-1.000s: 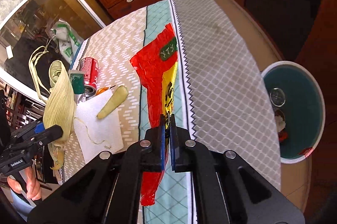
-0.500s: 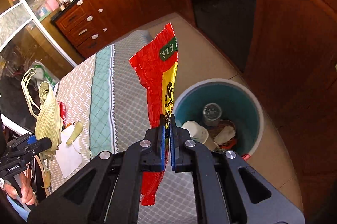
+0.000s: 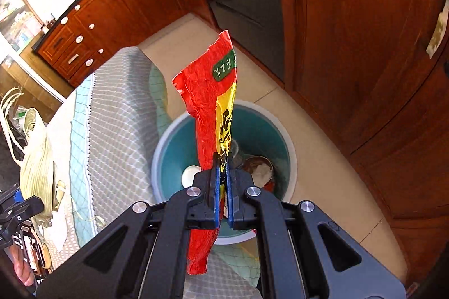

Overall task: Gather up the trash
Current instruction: 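Carry the corn husk and red-yellow bag over the trash bin, then open both tools to drop the husk and bag into the bin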

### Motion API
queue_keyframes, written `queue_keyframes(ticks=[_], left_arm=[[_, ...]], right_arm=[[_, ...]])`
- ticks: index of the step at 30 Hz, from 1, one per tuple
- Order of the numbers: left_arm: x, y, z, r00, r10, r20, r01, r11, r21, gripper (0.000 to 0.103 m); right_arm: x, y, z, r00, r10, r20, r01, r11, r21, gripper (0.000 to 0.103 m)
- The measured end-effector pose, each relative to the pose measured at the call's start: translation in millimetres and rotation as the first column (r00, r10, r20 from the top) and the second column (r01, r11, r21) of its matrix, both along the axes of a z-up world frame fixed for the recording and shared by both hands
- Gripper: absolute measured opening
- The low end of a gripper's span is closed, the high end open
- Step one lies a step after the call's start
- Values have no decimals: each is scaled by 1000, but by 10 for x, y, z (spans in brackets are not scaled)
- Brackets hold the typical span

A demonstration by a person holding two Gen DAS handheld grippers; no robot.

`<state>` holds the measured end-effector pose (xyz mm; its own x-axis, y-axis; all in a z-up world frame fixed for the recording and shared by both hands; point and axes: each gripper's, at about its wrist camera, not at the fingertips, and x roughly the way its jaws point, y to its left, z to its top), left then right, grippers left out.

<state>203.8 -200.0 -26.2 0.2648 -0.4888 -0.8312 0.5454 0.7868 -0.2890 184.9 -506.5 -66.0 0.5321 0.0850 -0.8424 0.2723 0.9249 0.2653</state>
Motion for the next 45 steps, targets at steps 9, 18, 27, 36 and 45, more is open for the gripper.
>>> queue_keyframes(ticks=[9, 18, 27, 36, 45], left_arm=[[154, -431, -225, 999, -40, -36, 41, 998, 39, 45], [281, -697, -392, 996, -66, -62, 70, 996, 61, 45], [396, -859, -621, 991, -82, -110, 90, 993, 77, 45], [387, -1034, -734, 985, -111, -129, 123, 988, 94, 45], [397, -1262, -852, 982, -137, -131, 153, 980, 128, 60]], right_arm=[[153, -167, -439, 998, -9, -61, 10, 1000, 21, 4], [318, -183, -763, 993, 2, -116, -2, 1000, 5, 7], [347, -187, -930, 990, 21, -137, -15, 999, 41, 59], [269, -290, -823, 990, -3, -139, 14, 997, 78, 80], [152, -389, -604, 991, -41, -129, 47, 998, 44, 85]])
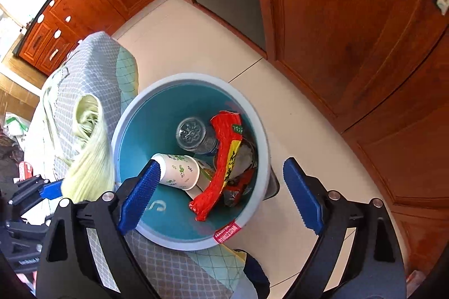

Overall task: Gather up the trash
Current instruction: 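Open both tools to drop the husk and bag into the bin, then move both tools back over the table toward the white tissue and chip bag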

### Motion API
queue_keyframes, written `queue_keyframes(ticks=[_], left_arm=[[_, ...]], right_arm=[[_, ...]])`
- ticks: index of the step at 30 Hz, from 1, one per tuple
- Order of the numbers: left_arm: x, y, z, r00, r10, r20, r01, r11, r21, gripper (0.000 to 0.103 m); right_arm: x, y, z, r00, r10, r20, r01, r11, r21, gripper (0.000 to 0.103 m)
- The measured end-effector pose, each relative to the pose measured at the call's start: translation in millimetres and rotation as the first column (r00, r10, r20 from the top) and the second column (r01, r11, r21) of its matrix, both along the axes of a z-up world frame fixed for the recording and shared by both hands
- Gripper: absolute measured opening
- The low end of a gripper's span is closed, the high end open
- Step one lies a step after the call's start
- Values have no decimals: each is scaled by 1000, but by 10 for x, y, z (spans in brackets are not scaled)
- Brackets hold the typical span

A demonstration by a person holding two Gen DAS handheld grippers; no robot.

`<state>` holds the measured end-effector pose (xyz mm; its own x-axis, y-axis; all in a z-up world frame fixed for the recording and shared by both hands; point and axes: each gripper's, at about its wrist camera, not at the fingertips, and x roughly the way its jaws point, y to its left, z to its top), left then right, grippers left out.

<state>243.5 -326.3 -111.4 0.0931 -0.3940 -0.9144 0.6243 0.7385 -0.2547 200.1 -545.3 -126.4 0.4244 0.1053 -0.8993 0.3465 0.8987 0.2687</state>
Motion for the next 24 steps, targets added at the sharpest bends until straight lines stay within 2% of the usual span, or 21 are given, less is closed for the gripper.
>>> queue_keyframes(ticks=[1, 8, 15, 24], left_arm=[[-9, -34, 2, 1000, 0, 8, 0, 1000, 0, 69], [0, 51, 117, 999, 29, 41, -28, 1000, -15, 90], [-24, 348, 188, 997, 64, 35, -63, 997, -33, 92], [-355, 944, 378, 989, 130, 66, -127, 991, -41, 93]], right_arm=[[-11, -11, 16, 1000, -5, 1, 5, 1000, -2, 85], [-61, -13, 84, 1000, -10, -5, 10, 1000, -6, 85], [-109, 87, 166, 1000, -3, -19, 3, 1000, -16, 85], [-133, 461, 346, 998, 56, -24, -57, 998, -40, 85]])
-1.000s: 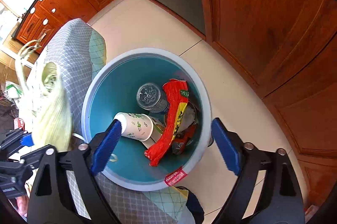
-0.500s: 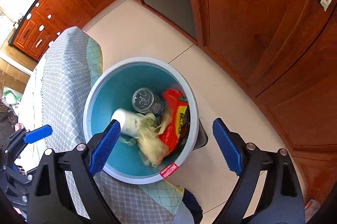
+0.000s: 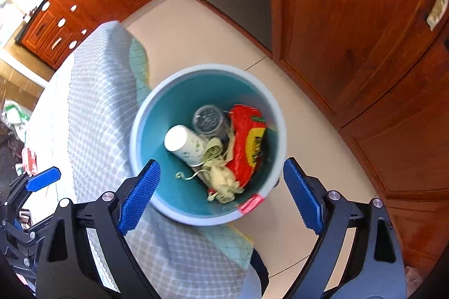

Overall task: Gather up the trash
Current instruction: 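Move both tools back over the table toward the white tissue and chip bag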

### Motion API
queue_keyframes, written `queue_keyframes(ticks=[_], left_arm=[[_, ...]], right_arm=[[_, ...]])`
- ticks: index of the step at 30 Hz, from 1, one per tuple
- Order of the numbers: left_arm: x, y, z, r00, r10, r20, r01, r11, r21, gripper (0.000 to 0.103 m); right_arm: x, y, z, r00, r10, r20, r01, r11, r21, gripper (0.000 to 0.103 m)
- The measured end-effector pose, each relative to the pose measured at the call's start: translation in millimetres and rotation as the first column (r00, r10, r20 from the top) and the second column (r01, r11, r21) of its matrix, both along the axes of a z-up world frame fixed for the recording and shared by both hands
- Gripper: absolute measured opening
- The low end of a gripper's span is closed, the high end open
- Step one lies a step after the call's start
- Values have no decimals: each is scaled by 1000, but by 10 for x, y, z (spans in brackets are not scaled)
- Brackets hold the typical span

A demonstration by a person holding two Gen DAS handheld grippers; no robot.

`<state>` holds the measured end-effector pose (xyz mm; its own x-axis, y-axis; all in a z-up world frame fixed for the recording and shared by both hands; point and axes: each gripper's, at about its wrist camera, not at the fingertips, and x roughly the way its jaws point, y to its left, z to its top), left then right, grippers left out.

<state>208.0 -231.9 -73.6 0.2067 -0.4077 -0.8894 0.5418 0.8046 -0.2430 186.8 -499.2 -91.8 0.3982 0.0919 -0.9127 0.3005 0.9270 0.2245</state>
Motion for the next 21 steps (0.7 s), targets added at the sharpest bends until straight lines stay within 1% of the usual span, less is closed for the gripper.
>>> queue_keyframes(ticks=[3, 6, 9, 12, 16, 18, 21], left_arm=[[-83, 324, 24, 999, 42, 11, -42, 999, 10, 94], [-163, 713, 81, 995, 99, 20, -100, 995, 21, 94], [-207, 1087, 55, 986, 166, 14, -166, 986, 25, 95], [-280, 1498, 58, 975, 221, 29, -222, 974, 35, 95], [-396, 2015, 85, 951, 300, 69, -304, 951, 57, 95], [-479, 2307, 102, 935, 343, 87, -349, 935, 64, 95], [-579, 2734, 95, 903, 414, 113, -423, 903, 76, 95]], right_arm=[[15, 250, 56, 999, 41, 2, -41, 999, 0, 85], [43, 536, 103, 996, 95, 1, -95, 996, -5, 89], [55, 863, 132, 989, 148, -1, -148, 989, -7, 89], [68, 1192, 156, 980, 198, -8, -198, 980, -7, 89], [72, 1658, 173, 963, 270, -21, -270, 963, -16, 89], [69, 1868, 165, 953, 302, -29, -303, 953, -17, 89], [62, 2162, 145, 938, 345, -40, -346, 938, -19, 89]])
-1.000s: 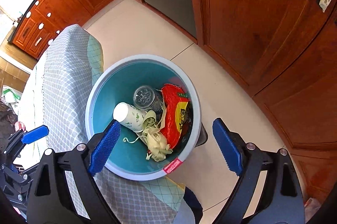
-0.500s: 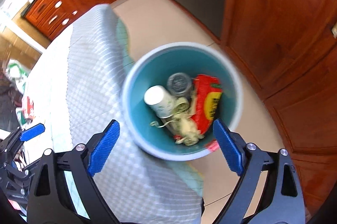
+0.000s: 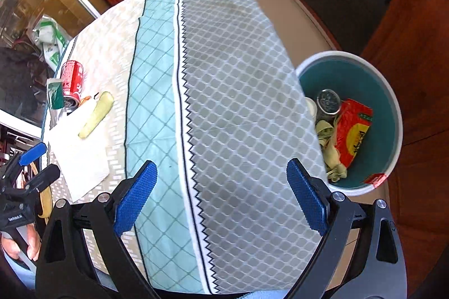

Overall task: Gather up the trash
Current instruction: 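Move both tools back over the table toward the white tissue and chip bag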

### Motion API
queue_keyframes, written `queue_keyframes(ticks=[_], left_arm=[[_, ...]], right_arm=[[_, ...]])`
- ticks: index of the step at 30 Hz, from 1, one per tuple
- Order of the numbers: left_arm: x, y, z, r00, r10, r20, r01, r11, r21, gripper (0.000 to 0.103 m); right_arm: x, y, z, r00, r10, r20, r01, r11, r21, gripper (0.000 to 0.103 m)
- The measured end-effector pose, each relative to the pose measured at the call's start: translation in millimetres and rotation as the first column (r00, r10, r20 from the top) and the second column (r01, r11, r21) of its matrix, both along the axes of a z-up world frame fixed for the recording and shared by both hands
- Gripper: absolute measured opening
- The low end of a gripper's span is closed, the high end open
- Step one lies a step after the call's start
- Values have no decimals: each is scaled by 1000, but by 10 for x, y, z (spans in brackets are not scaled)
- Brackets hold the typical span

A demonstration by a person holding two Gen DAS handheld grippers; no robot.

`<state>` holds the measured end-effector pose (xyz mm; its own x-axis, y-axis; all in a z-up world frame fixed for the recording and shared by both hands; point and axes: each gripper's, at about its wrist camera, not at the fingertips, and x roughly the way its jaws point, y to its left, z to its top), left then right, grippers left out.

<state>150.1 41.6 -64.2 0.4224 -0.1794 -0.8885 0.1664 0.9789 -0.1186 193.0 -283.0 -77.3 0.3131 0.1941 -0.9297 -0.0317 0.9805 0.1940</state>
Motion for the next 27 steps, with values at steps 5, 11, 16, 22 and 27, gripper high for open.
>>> queue_keyframes(ticks=[5, 11, 16, 22, 27], left_arm=[[-52, 511, -140, 996, 88, -1, -88, 996, 35, 96], [37, 653, -471, 994, 98, -53, -98, 995, 4, 96], [98, 514, -600, 995, 76, -67, -77, 997, -4, 96], [78, 260, -573, 999, 15, -39, -16, 1000, -24, 79], [73, 109, -554, 999, -24, -33, 23, 999, -24, 38]], right_arm=[[-36, 433, -100, 998, 57, -28, -57, 998, 4, 89], [-61, 776, -205, 992, 108, -57, -108, 994, -2, 89], [-71, 835, -252, 990, 129, -62, -132, 990, -40, 89], [-33, 746, -371, 991, 107, -83, -110, 993, -33, 89], [-49, 646, -446, 991, 98, -89, -100, 995, -13, 89]])
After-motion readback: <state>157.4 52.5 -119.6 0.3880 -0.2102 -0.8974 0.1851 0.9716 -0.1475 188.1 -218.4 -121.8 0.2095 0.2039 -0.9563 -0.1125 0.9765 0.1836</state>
